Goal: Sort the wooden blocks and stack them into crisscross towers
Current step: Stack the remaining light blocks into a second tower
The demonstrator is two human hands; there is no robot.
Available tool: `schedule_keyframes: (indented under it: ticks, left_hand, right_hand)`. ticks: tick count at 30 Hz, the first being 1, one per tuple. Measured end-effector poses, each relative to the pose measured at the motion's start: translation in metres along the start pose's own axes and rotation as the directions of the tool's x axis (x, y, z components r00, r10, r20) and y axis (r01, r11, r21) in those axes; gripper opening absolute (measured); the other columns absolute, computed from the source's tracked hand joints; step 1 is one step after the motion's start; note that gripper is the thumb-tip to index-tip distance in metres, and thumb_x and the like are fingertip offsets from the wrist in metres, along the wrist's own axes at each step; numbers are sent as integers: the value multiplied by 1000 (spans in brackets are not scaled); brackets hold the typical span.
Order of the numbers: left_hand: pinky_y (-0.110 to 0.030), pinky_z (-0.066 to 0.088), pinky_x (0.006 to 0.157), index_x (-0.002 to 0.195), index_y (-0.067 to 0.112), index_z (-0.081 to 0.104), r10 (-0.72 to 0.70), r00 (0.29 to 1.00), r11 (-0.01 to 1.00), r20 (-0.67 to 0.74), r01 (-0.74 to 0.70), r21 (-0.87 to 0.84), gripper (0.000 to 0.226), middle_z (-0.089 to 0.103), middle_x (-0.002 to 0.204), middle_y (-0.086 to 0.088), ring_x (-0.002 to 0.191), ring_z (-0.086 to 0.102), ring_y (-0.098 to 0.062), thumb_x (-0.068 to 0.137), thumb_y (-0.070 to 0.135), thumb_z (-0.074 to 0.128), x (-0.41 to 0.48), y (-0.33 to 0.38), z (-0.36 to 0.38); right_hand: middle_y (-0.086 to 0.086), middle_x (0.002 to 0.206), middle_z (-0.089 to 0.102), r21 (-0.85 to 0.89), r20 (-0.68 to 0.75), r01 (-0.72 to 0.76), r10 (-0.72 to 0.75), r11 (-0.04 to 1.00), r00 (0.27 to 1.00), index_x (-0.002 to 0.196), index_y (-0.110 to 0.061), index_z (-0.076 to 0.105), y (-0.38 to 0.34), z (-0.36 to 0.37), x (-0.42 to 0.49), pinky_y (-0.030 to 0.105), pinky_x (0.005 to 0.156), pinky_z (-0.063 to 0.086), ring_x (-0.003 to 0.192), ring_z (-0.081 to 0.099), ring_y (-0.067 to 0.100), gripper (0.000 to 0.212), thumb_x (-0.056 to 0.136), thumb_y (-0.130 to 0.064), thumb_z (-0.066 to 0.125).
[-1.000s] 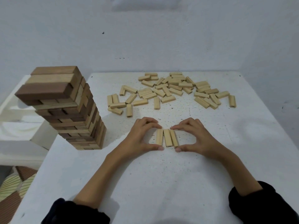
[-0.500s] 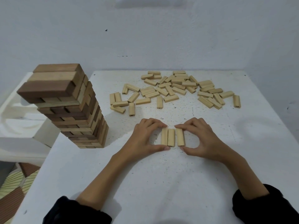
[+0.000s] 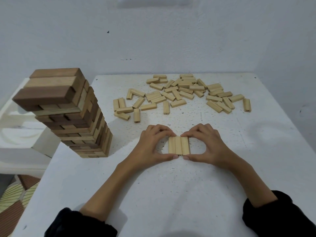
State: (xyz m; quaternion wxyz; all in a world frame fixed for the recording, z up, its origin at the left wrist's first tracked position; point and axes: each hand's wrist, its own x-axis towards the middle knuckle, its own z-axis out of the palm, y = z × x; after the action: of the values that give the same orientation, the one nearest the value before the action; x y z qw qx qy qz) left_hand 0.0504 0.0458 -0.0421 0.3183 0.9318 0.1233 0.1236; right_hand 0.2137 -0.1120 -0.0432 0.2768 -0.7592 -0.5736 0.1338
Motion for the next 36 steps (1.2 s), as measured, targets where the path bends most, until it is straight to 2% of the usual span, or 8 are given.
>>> schedule_keyframes:
  ticks: [5,10,16,19,24,29,33,36]
  left_hand:
    - [-11,19,96,117,35,57,-6,1000,1000,0,6,-2,60,47,119,21,116,35,-2,66,65,62,0,0,0]
    - [-7,15,95,118,34,58,3,1000,1000,-6,-3,6,61,47,120,20,116,35,-1,66,65,63,0,0,0]
    - [-16,20,98,118,34,59,10,1000,1000,9,-10,9,61,47,121,20,118,35,-3,66,66,63,0,-1,0]
    - [-14,18,98,119,34,59,8,1000,1000,23,-9,5,63,46,122,20,119,34,-2,65,66,63,0,-2,0]
    - [-15,19,98,117,35,59,15,1000,1000,24,-15,7,62,47,122,20,119,34,-4,64,67,64,0,-3,1]
    - [-14,18,97,117,36,58,10,1000,1000,20,-10,2,62,46,122,23,118,34,-3,63,67,64,0,-4,2]
    - [-12,16,98,121,39,54,-1,999,1000,48,1,-3,69,43,123,25,120,32,-1,60,69,65,1,-3,0]
    - [-16,22,101,126,42,46,-11,996,999,86,15,-50,77,42,125,23,120,31,2,57,69,67,0,-4,-5]
  right_hand:
    - [-19,106,41,0,14,-15,15,1000,1000,118,-41,52,-1,0,0,27,85,24,102,32,2,67,60,-74,53]
    - [-26,104,36,-3,26,-20,20,1000,999,120,-43,52,-2,-1,1,25,86,21,102,30,1,70,59,-75,51]
    - [-27,106,35,0,57,-17,17,1000,998,121,-49,47,-2,-2,1,22,86,18,103,29,0,70,57,-78,50]
    - [-28,105,35,-6,64,-1,1,1000,998,123,-45,50,-2,-2,2,21,84,18,101,29,-3,74,57,-78,50]
    - [-27,103,39,24,51,16,-18,1000,999,120,-46,49,-3,-1,1,9,91,14,106,32,-9,68,59,-74,53]
    - [-29,102,45,60,36,-9,7,998,999,113,-53,40,-5,-2,1,10,88,17,102,38,-9,62,57,-72,57]
    - [-30,103,40,14,42,3,-4,1000,999,116,-52,42,-6,-1,1,8,92,12,104,33,-10,67,56,-78,54]
    - [-29,103,39,-16,36,0,1,1000,999,121,-49,44,-7,-1,1,5,93,9,101,31,-6,75,54,-80,52]
